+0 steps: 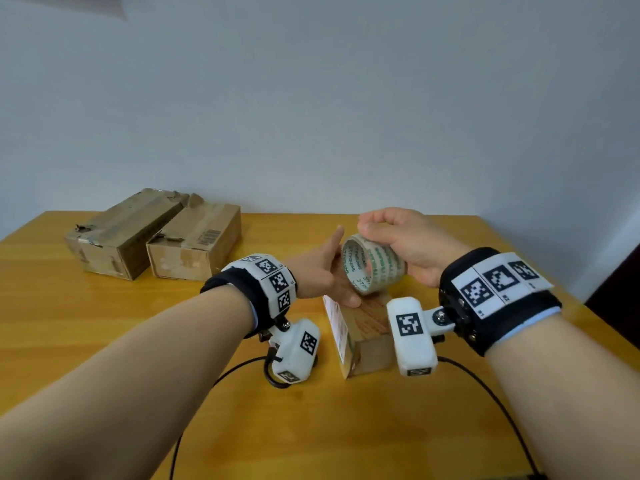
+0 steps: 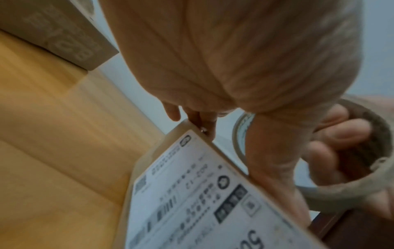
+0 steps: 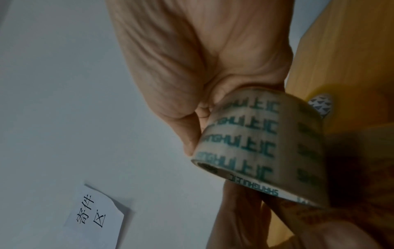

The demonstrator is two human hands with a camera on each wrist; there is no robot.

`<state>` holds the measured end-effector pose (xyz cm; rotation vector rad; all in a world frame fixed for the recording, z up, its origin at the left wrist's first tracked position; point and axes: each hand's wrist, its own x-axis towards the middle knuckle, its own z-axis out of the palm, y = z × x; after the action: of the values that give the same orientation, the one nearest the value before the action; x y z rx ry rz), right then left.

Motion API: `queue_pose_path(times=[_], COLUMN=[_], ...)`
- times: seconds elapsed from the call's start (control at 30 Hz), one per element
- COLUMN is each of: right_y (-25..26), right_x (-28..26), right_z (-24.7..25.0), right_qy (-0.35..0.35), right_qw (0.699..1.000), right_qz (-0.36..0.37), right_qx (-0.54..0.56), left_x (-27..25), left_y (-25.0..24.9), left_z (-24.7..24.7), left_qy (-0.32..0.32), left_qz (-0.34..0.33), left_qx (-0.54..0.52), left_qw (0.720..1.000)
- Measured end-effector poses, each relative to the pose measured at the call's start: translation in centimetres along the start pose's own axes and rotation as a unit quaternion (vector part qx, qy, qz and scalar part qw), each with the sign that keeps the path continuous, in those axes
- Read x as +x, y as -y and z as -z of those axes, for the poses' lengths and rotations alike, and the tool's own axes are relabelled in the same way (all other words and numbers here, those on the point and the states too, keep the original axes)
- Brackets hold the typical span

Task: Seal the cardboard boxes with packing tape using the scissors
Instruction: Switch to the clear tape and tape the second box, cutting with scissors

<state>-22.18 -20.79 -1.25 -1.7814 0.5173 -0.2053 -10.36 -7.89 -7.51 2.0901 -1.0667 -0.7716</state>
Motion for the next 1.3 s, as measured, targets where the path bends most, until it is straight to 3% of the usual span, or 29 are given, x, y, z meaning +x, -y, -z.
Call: queue_pose_path(times=[0.4, 0.9, 1.03, 1.3], right_y=[-1.3, -0.5, -1.2, -4.2], right_x=[-4.9, -7.0, -8.4, -10.6], right_z=[0.3, 0.3, -0.1, -2.0], right_qy=[-0.018, 0.000, 0.047, -0.009], right_qw=[0.998, 0.987, 0.977, 0.972], right_qz=[-0.059, -0.139, -0.159, -0.100], right_qx=[-0.020, -0.081, -0.132, -0.213], left_x=[0.0, 0.3, 0.0, -0.3], left_y=[0.1, -0.6, -0.9, -2.0], left_z=[-0.2, -0.7, -0.6, -0.9], left_qy=[-0.009, 0.016, 0.027, 0.034], left_qz=[0.042, 0.014, 0.001, 0.003], left_qx=[-0.030, 0.037, 0.107, 0.329], left_qw=[0.999, 0.999, 0.994, 0.944])
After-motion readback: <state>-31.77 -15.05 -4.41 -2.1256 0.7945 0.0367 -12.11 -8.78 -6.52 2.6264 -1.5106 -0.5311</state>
